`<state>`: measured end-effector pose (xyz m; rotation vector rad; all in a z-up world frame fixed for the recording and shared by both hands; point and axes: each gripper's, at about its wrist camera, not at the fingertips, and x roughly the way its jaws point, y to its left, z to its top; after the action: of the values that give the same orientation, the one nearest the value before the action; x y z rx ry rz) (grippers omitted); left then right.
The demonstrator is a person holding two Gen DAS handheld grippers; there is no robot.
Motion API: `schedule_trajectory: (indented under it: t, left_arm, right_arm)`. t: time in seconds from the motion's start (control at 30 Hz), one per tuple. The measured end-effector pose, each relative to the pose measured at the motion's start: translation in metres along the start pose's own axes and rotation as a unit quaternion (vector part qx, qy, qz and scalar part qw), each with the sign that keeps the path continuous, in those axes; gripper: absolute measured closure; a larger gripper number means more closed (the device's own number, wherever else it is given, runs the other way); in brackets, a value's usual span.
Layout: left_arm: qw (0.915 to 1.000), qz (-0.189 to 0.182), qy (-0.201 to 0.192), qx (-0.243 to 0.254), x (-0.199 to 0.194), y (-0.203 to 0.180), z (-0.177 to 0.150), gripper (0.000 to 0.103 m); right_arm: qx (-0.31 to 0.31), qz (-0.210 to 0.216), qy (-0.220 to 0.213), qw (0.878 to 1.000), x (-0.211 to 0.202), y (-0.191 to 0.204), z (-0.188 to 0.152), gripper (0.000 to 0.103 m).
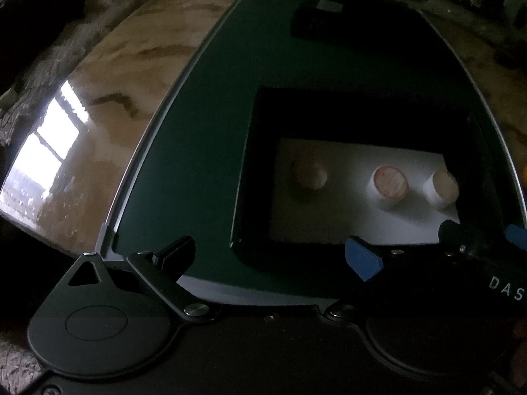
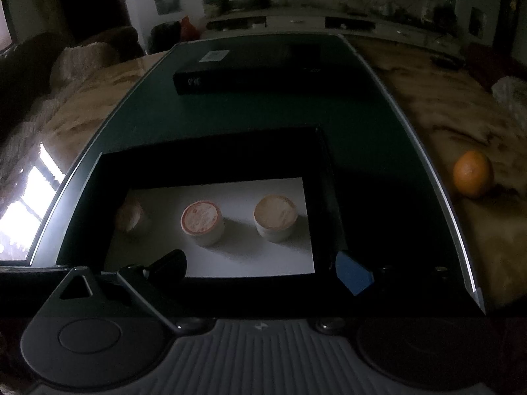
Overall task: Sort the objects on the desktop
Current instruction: 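Withdraw the left gripper up and back from the box, then move both grippers to the black lid with the white label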
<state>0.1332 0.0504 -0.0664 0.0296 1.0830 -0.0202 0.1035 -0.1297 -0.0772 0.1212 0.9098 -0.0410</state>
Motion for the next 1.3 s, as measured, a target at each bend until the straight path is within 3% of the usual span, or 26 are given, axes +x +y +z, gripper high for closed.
schedule_trajectory:
  t: [0.67,0.77,0.97,1.3]
  left_arm:
    - [0.9996,-0.004,-0.020,0.021,0.015,-0.012,0.055,0.004]
    - [0.9995,0.000,-0.021,0.022,0.024,-0.013,0.072,0.004]
    - [0.9987,0.006,-0.036,0.035,0.043,-0.020,0.115,0.004]
    - [0.9982,-0.028,-0.046,0.027,0.093,-0.024,0.188,0.004]
  right_arm:
    - [0.022,0.018,-0.002,1.000,0.019,-0.033,0.042,0.003]
    - [0.008,0.029,-0.002,1.000,0.023,-0.036,0.053,0.003]
    - [-0.005,-0.004,-0.054,0.999,0.027,-0.046,0.089,0.003]
    - [-0.041,0.008,-0.054,0.998,0.076,-0.058,0.152,0.002]
